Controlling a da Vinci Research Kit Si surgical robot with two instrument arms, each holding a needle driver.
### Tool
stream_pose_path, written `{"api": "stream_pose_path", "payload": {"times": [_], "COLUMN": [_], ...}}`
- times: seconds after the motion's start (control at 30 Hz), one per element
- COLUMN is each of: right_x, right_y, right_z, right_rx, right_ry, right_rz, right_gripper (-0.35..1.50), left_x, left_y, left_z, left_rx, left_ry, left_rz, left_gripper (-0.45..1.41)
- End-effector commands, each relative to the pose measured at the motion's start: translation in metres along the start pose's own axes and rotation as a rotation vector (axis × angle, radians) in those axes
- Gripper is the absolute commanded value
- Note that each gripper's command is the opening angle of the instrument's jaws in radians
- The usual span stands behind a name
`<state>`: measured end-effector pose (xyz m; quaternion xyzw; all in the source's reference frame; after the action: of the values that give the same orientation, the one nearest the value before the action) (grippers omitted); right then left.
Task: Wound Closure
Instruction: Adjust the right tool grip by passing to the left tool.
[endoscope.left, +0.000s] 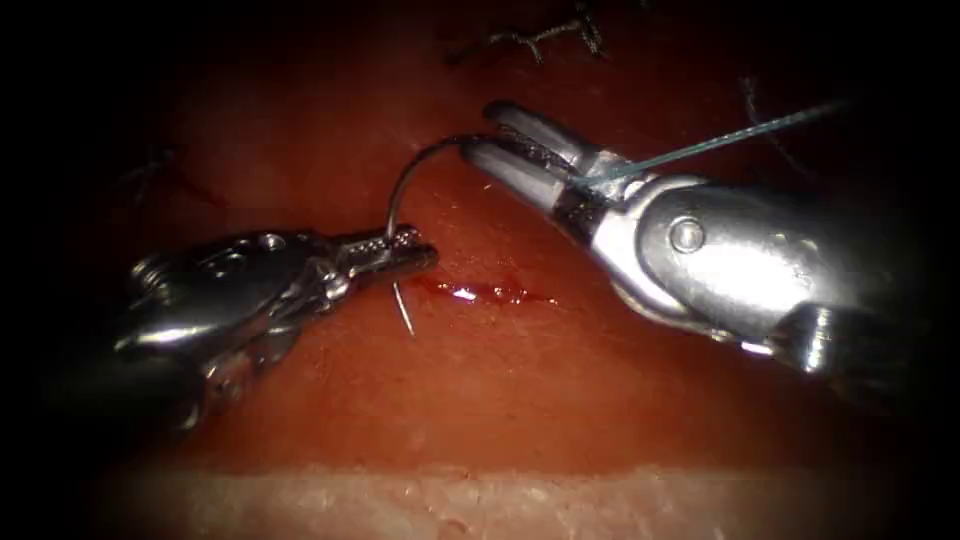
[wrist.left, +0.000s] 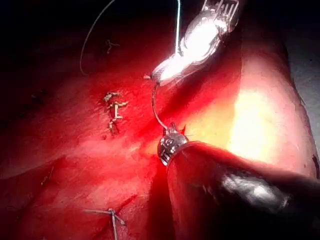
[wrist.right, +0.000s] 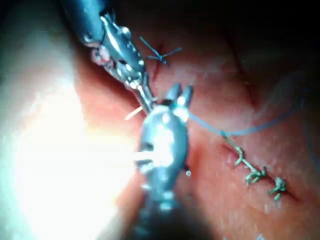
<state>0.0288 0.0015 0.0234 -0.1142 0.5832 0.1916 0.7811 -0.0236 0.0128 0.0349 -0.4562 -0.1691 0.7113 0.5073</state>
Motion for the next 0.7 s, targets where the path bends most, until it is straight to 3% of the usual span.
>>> {"api": "stream_pose_path", "payload": {"times": [0.03, 0.07, 0.13, 0.2, 0.4, 0.7], "right_x": [-0.0005, -0.0007, -0.0011, -0.0015, -0.0015, -0.0012], "right_y": [0.0001, 0.0003, 0.0005, 0.0008, 0.0009, 0.0004], "right_z": [0.0009, 0.0011, 0.0013, 0.0014, 0.0015, 0.0017], "right_rx": [-0.008, -0.009, -0.012, -0.021, -0.023, 0.067], "right_ry": [0.014, 0.017, 0.016, 0.010, 0.009, 0.073], "right_rz": [0.003, 0.003, 0.002, 0.019, 0.054, 0.063], "right_gripper": [-0.15, 0.48, 0.93, 1.23, 1.33, 1.28], "left_x": [-0.0001, -0.0001, -0.0001, 0.0002, 0.0013, 0.0021], "left_y": [-0.0001, 0.0001, 0.0003, 0.0008, 0.0018, 0.0022], "left_z": [0.0008, 0.0008, 0.0008, 0.0006, -0.0004, -0.0019], "left_rx": [-0.008, -0.027, -0.062, -0.100, -0.154, -0.247], "left_ry": [-0.001, -0.010, -0.031, -0.060, -0.107, -0.176], "left_rz": [-0.019, -0.072, -0.173, -0.314, -0.404, -0.542], "left_gripper": [-0.45, -0.45, -0.45, -0.45, -0.45, -0.45]}}
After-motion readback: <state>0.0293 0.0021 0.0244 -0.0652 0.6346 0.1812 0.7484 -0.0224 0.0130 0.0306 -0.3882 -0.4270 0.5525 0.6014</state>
